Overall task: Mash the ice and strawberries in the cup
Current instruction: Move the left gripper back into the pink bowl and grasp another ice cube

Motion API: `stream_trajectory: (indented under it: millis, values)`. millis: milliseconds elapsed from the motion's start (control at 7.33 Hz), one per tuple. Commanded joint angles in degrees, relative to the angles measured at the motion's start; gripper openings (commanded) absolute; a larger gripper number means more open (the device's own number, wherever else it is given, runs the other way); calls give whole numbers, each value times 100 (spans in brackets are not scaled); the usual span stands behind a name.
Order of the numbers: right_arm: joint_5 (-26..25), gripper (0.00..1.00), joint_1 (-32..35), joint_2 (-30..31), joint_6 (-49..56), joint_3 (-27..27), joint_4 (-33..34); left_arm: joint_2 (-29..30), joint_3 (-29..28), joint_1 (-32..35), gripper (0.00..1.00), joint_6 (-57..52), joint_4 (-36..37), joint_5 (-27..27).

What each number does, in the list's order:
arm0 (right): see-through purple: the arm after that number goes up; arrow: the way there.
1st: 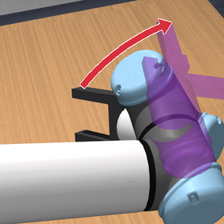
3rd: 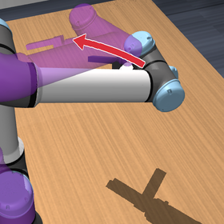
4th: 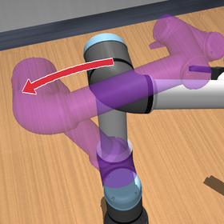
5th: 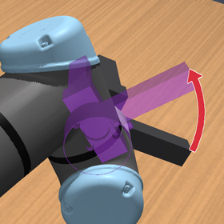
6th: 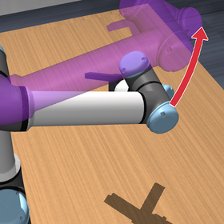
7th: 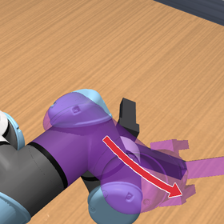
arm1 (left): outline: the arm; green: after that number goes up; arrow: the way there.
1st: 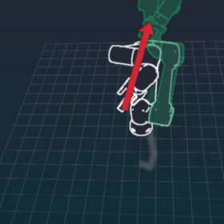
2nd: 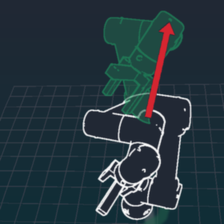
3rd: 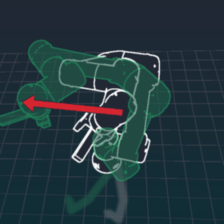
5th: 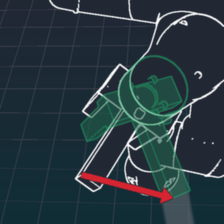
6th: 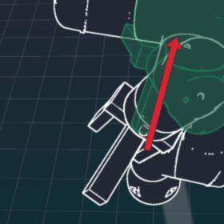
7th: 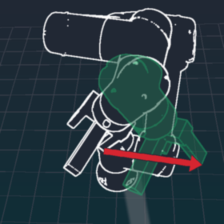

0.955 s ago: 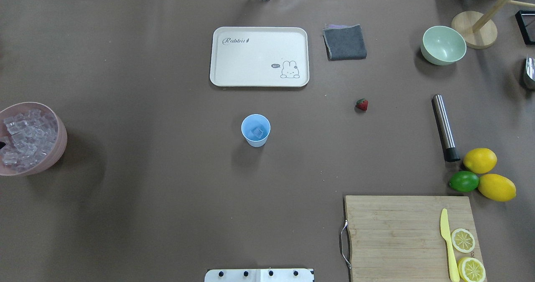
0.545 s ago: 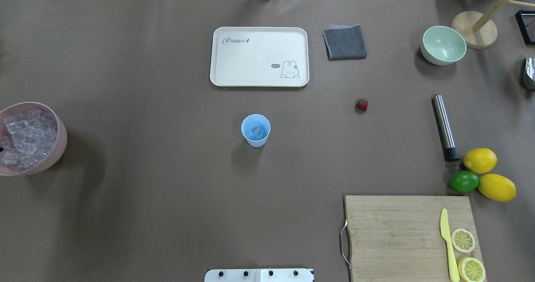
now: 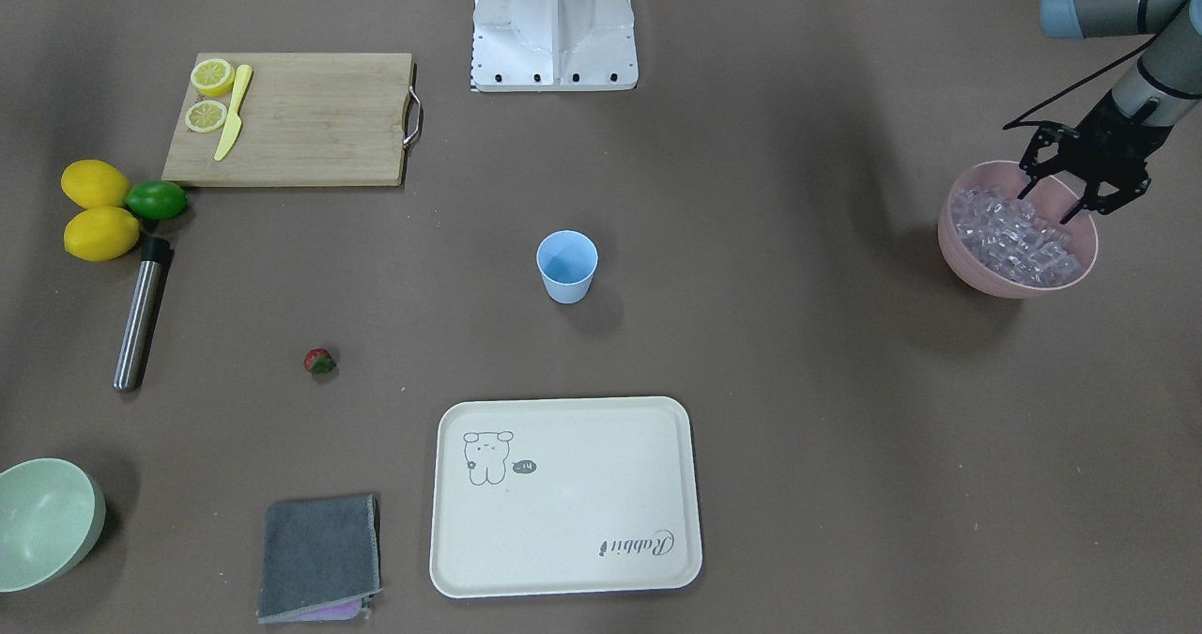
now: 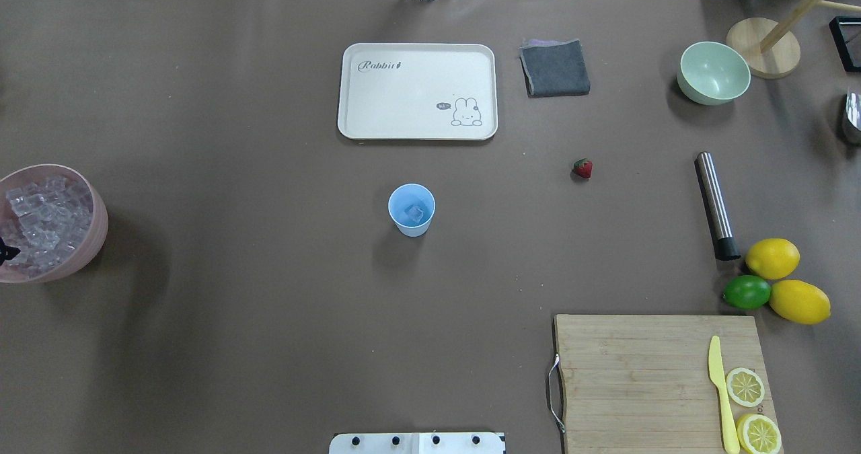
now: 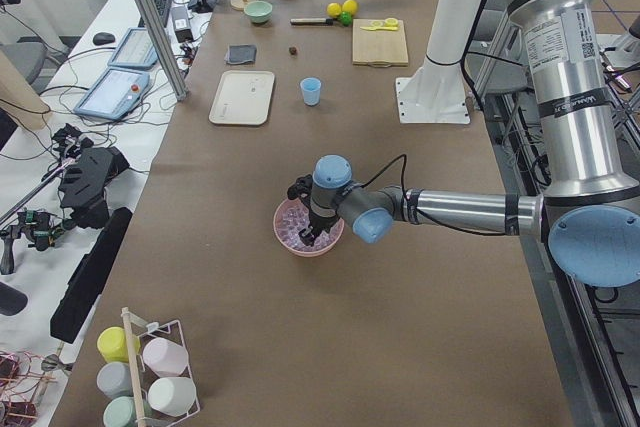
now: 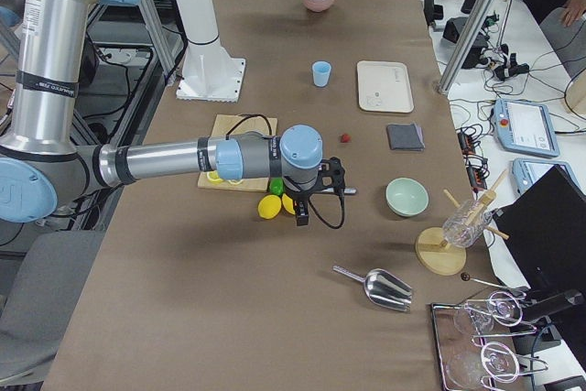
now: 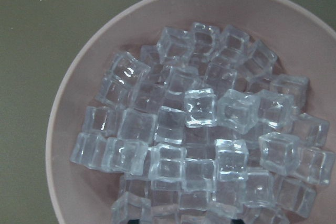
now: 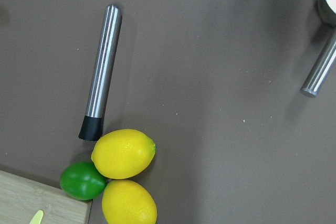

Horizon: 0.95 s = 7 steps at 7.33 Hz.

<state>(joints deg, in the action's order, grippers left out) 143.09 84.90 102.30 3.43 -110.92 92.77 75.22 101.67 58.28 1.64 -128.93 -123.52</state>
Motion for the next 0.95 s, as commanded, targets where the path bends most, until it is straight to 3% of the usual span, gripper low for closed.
stream_trajectory:
  millis: [0, 545, 818]
  values:
    - [0, 100, 0, 0, 0, 0, 4, 2, 2, -89, 66, 135, -1, -5]
    - [0, 100, 0, 0, 0, 27, 4, 19, -15, -212, 63, 293, -18, -6]
    - [9, 100, 0, 0, -9, 18, 4, 2, -33, -212, 30, 293, -18, 3]
